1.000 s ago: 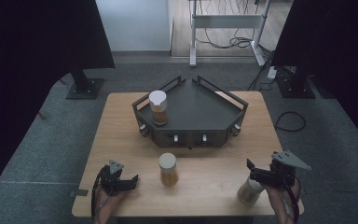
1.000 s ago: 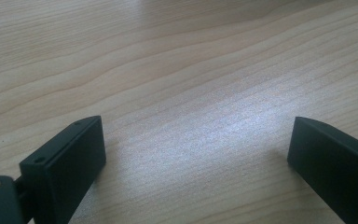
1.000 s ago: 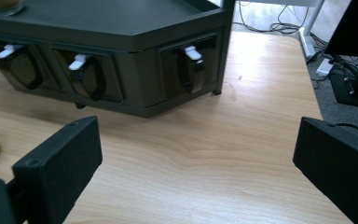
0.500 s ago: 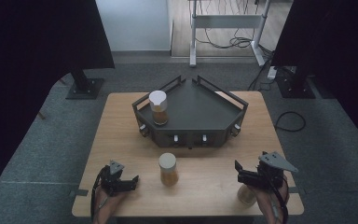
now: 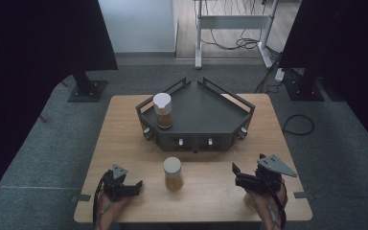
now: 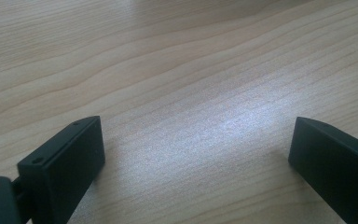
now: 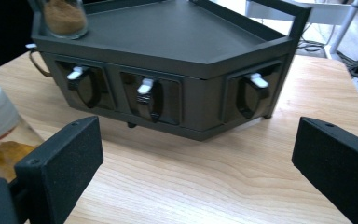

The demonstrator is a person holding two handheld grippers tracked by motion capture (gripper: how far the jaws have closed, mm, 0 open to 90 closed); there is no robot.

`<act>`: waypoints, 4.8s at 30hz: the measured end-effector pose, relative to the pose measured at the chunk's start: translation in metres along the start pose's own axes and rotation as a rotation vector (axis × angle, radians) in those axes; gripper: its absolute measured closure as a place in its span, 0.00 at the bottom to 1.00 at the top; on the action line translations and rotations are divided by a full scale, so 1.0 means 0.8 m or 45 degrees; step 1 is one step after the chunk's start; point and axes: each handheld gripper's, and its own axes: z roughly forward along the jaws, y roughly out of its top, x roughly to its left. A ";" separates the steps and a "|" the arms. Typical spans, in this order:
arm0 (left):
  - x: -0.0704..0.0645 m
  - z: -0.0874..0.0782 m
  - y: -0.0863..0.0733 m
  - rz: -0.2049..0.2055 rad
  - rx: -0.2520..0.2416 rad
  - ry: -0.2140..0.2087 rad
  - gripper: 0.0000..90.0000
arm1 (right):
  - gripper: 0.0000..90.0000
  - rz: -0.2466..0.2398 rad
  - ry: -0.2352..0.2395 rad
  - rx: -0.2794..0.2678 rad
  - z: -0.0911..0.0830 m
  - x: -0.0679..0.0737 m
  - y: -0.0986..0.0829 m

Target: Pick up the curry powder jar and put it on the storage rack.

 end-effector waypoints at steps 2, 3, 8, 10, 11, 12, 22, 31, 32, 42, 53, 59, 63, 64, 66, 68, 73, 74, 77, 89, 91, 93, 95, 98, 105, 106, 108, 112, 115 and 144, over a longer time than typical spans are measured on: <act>0.000 0.000 0.000 0.001 0.000 -0.001 0.03 | 0.02 -0.004 0.015 0.001 0.002 0.002 0.001; 0.000 0.000 0.000 0.001 0.000 -0.001 0.03 | 0.02 -0.006 0.023 0.003 0.003 0.003 0.002; 0.001 0.000 0.000 0.003 0.000 -0.003 0.03 | 0.02 -0.017 0.053 0.007 0.010 0.010 0.004; 0.001 0.000 0.000 0.003 0.001 -0.003 0.03 | 0.01 -0.020 0.058 0.012 0.013 0.013 0.003; 0.001 0.000 0.000 0.003 0.001 -0.003 0.03 | 0.01 -0.022 0.061 0.014 0.014 0.014 0.003; 0.001 0.000 0.000 0.003 0.001 -0.004 0.03 | 0.01 -0.022 0.064 0.016 0.016 0.015 0.002; 0.001 0.000 0.000 0.004 0.001 -0.004 0.03 | 0.01 -0.055 0.100 0.014 0.027 0.029 0.003; 0.001 0.000 0.000 0.004 0.000 -0.004 0.03 | 0.00 -0.085 0.162 0.013 0.043 0.046 0.002; 0.001 0.000 0.000 0.004 0.000 -0.004 0.03 | 0.00 -0.089 0.169 0.016 0.046 0.048 0.003; 0.001 0.000 0.000 0.005 0.000 -0.004 0.03 | 0.02 -0.084 0.249 0.016 0.064 0.060 0.002; 0.001 0.000 0.000 0.007 0.000 -0.007 0.03 | 0.02 -0.083 0.314 0.013 0.080 0.070 -0.001; 0.001 0.000 0.000 0.010 0.000 -0.011 0.03 | 0.02 -0.097 0.326 -0.002 0.083 0.076 -0.001; 0.001 0.000 0.000 0.012 0.000 -0.012 0.03 | 0.03 -0.114 0.337 -0.013 0.085 0.081 -0.001; 0.001 0.000 0.000 0.012 0.000 -0.012 0.03 | 0.03 -0.121 0.349 -0.016 0.087 0.083 -0.001; 0.001 0.000 0.000 0.012 0.000 -0.012 0.03 | 0.03 -0.132 0.359 -0.017 0.090 0.086 -0.002; 0.001 0.000 0.000 0.012 0.000 -0.012 0.03 | 0.03 -0.140 0.365 -0.016 0.092 0.088 -0.003; 0.002 0.000 0.000 0.012 0.000 -0.012 0.03 | 0.03 -0.144 0.393 -0.030 0.099 0.094 -0.008; 0.002 0.000 0.000 0.013 0.000 -0.012 0.03 | 0.03 -0.146 0.397 -0.033 0.100 0.095 -0.008; 0.002 0.000 0.000 0.015 0.001 -0.014 0.03 | 0.03 -0.149 0.413 -0.034 0.104 0.098 -0.009; 0.002 0.000 0.000 0.020 0.001 -0.019 0.03 | 0.04 -0.186 0.440 -0.026 0.119 0.115 -0.009; 0.002 0.000 0.000 0.021 0.001 -0.019 0.03 | 0.04 -0.193 0.446 -0.021 0.122 0.118 -0.009; 0.002 0.000 0.000 0.021 0.001 -0.020 0.03 | 0.04 -0.202 0.456 -0.020 0.125 0.120 -0.010; 0.002 0.000 0.000 0.022 0.001 -0.021 0.03 | 0.04 -0.211 0.466 -0.020 0.128 0.123 -0.010; 0.002 0.000 0.000 0.023 0.002 -0.021 0.03 | 0.04 -0.219 0.476 -0.014 0.133 0.127 -0.009; 0.003 0.000 0.000 0.026 0.002 -0.025 0.03 | 0.06 -0.251 0.480 0.001 0.144 0.139 -0.008; 0.003 0.000 0.000 0.026 0.002 -0.025 0.03 | 0.06 -0.257 0.477 0.009 0.147 0.141 -0.008; 0.003 0.000 0.000 0.027 0.001 -0.026 0.03 | 0.07 -0.262 0.469 0.014 0.150 0.143 -0.009; 0.003 0.000 0.000 0.027 0.001 -0.027 0.03 | 0.15 -0.280 0.444 0.010 0.153 0.149 -0.013; 0.003 0.000 0.000 0.027 0.001 -0.027 0.03 | 0.22 -0.289 0.422 -0.007 0.151 0.151 -0.017; 0.004 0.000 0.000 0.037 0.002 -0.035 0.03 | 0.37 -0.251 0.403 -0.072 0.130 0.143 -0.020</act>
